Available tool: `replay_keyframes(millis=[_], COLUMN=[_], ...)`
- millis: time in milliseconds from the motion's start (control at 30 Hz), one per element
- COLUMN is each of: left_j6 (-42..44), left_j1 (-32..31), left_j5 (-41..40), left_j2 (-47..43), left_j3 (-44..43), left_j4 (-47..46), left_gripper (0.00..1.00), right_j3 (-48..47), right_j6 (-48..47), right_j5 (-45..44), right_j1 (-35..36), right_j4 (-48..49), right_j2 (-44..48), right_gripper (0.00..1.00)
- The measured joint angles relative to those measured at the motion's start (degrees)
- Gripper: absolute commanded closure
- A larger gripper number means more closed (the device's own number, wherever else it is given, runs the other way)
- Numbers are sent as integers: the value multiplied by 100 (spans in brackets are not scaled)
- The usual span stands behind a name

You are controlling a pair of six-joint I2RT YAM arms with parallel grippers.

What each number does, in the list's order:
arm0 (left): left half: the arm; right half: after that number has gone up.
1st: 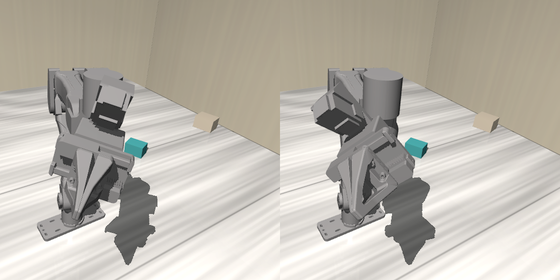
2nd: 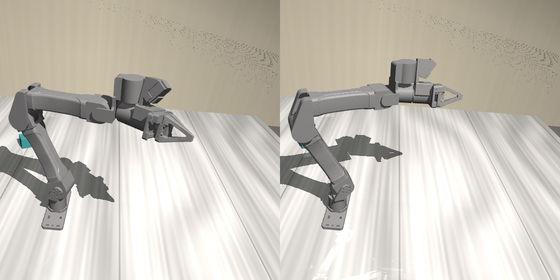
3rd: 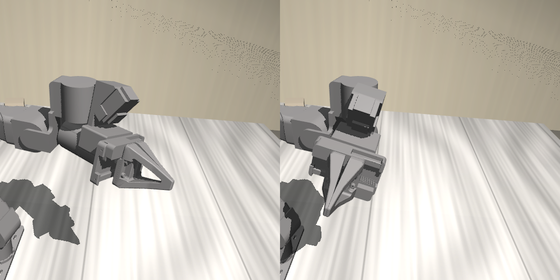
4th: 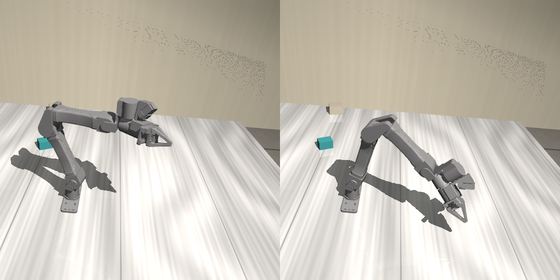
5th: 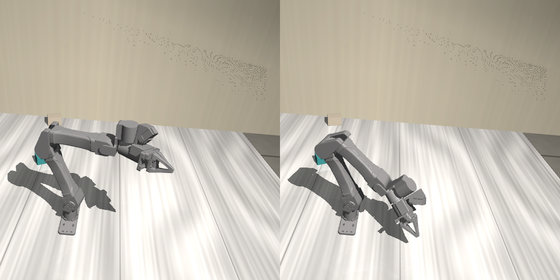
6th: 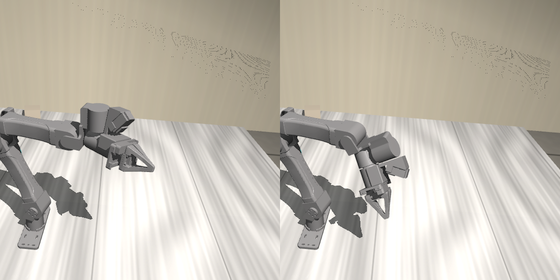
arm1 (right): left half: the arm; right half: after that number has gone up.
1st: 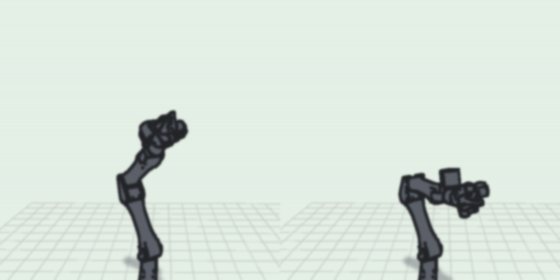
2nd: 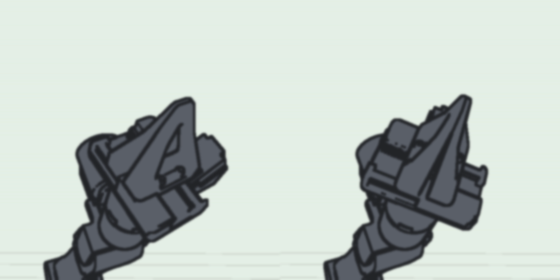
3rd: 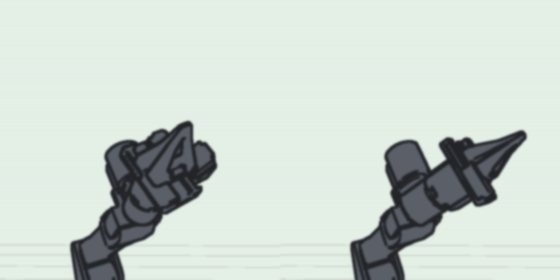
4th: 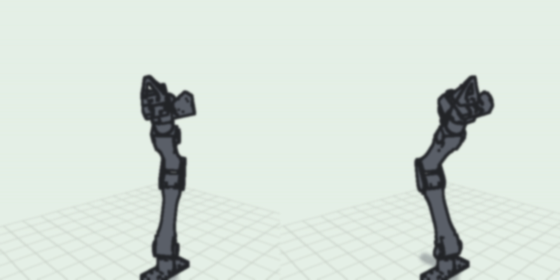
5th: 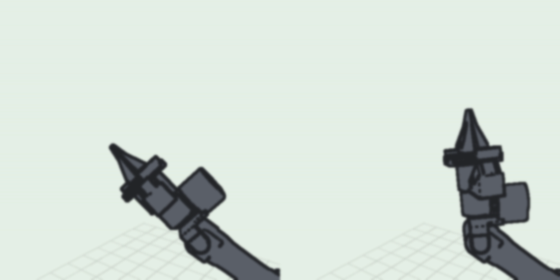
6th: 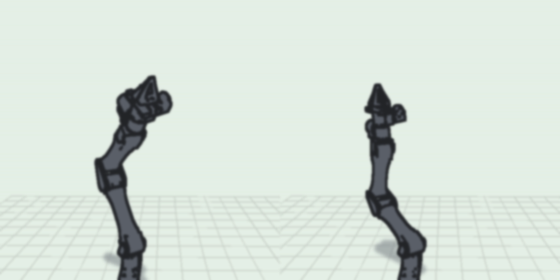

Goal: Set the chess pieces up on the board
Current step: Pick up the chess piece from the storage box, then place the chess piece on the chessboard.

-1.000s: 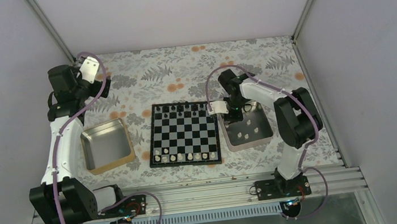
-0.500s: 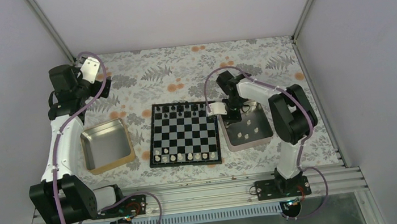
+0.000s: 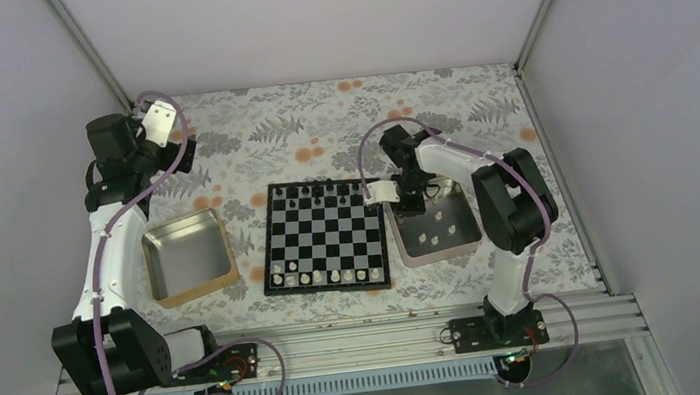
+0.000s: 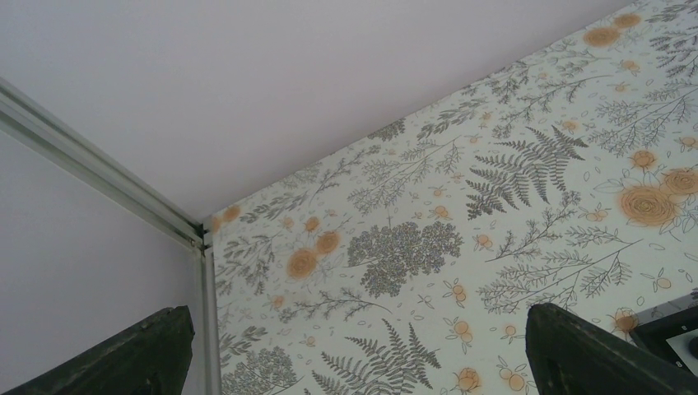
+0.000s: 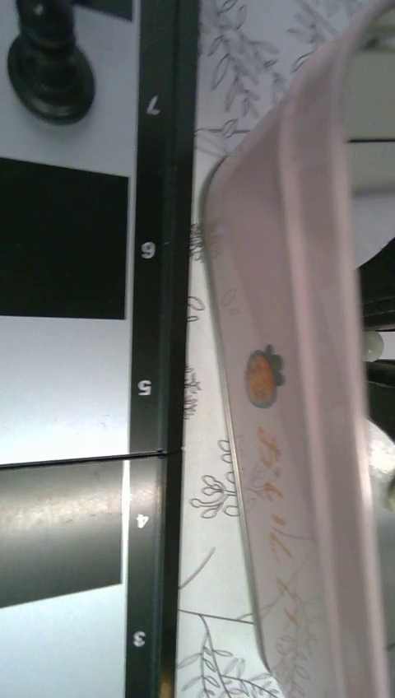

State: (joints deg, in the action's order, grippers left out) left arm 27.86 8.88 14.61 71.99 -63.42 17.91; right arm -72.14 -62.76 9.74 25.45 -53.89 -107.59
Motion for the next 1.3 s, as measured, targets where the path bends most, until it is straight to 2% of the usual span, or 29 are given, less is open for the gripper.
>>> replay_keyframes(millis=[300, 533, 900, 1033, 1300], left_j6=[0, 0, -2, -2, -2], left_j1=[0, 0, 0, 0, 0], left_j5=[4, 20, 109, 114, 157], left_j2=[0, -4, -17, -26, -48], left_j3=[0, 0, 0, 0, 0], left_j4=[2, 9, 20, 22, 20], left_gripper=[0, 0, 0, 0, 0], right_j3=[-820, -1714, -3283, -3676, -3694], right_j6=[221, 428, 426, 402, 385], right_j5=[-525, -857, -656, -538, -330], right_j1=[269, 1307, 2924, 3241, 3512], right_j4=[-649, -1071, -1414, -1471, -1532], right_j2=[479, 446, -1226, -1735, -1945], right_gripper=[93, 92, 91, 91, 91])
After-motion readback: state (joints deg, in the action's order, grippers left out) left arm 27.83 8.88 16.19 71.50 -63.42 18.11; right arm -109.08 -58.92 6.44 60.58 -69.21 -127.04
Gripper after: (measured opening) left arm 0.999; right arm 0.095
